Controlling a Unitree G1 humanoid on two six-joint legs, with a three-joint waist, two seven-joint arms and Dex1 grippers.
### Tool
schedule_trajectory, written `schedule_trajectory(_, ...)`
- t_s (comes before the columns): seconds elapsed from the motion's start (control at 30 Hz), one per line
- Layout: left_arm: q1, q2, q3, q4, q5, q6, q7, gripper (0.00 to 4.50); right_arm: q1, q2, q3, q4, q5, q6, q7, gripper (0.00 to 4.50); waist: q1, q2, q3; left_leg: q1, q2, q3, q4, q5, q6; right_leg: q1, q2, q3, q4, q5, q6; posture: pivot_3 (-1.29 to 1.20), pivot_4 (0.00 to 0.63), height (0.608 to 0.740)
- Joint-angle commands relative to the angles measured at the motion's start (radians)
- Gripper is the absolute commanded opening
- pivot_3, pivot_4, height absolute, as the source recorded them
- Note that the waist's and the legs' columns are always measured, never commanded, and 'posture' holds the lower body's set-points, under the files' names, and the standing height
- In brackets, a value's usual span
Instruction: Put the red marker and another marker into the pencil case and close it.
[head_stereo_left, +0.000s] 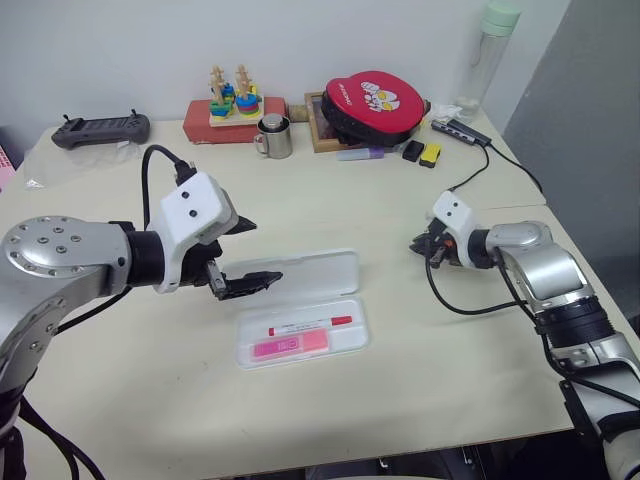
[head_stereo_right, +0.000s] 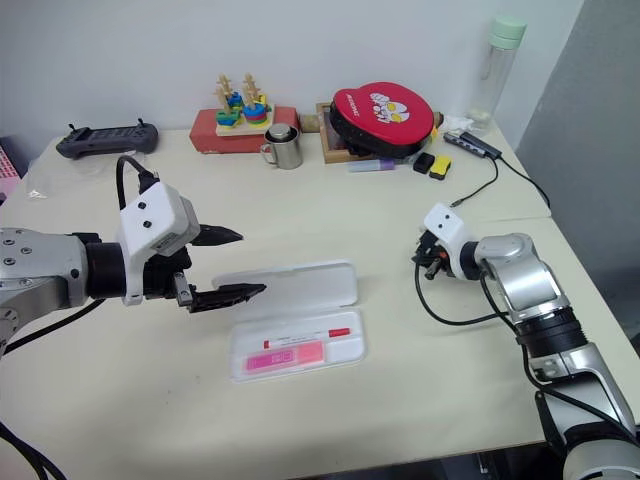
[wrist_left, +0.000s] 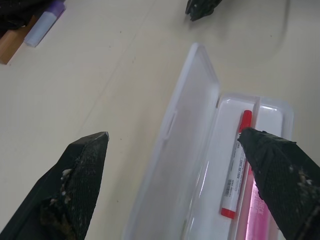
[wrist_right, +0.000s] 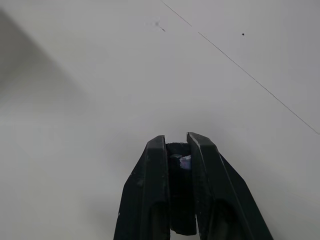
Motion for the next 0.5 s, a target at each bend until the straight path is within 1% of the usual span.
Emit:
schedule_trajectory(0.03, 0.006, 0.003, 0.060, -0.005, -0.017, -0.006, -0.002, 4.50, 0.011, -0.045, -0.029, -0.075, 0.016, 0.009, 0.030, 0.25, 0.000, 0.000, 0.000, 0.000, 0.000, 0.000, 0.000, 0.000, 0.000, 0.000, 0.000, 0.000, 0.000, 0.000, 0.000, 0.00, 0.150, 0.740)
schedule_trajectory(0.13, 0.016, 0.003, 0.071, -0.001, -0.027, -0.008, -0.010, 4.50, 0.028, -0.073, -0.029, -0.111, 0.020, 0.013, 0.049, 0.25, 0.000, 0.000, 0.000, 0.000, 0.000, 0.000, 0.000, 0.000, 0.000, 0.000, 0.000, 0.000, 0.000, 0.000, 0.000, 0.00, 0.150, 0.740)
schedule_trajectory(0.27, 0.040, 0.006, 0.082, 0.026, -0.027, -0.022, -0.028, 4.50, 0.066, -0.118, -0.039, -0.211, 0.052, 0.038, 0.089, 0.25, 0.001, 0.000, 0.000, 0.000, 0.000, 0.000, 0.000, 0.000, 0.000, 0.000, 0.000, 0.000, 0.000, 0.000, 0.000, 0.00, 0.150, 0.740)
schedule_trajectory(0.43, 0.043, 0.006, 0.071, 0.048, -0.014, -0.042, -0.033, 4.50, 0.067, -0.116, -0.042, -0.225, 0.052, 0.039, 0.066, 0.25, 0.000, 0.000, 0.000, 0.000, 0.000, 0.000, 0.000, 0.000, 0.000, 0.000, 0.000, 0.000, 0.000, 0.000, 0.000, 0.00, 0.150, 0.740)
schedule_trajectory(0.5, 0.045, 0.008, 0.072, 0.049, -0.016, -0.045, -0.037, 4.50, 0.072, -0.126, -0.043, -0.250, 0.065, 0.052, 0.080, 0.25, 0.001, 0.000, 0.000, 0.000, 0.000, 0.000, 0.001, 0.000, 0.000, 0.000, 0.000, 0.000, 0.000, 0.000, 0.000, 0.00, 0.150, 0.740)
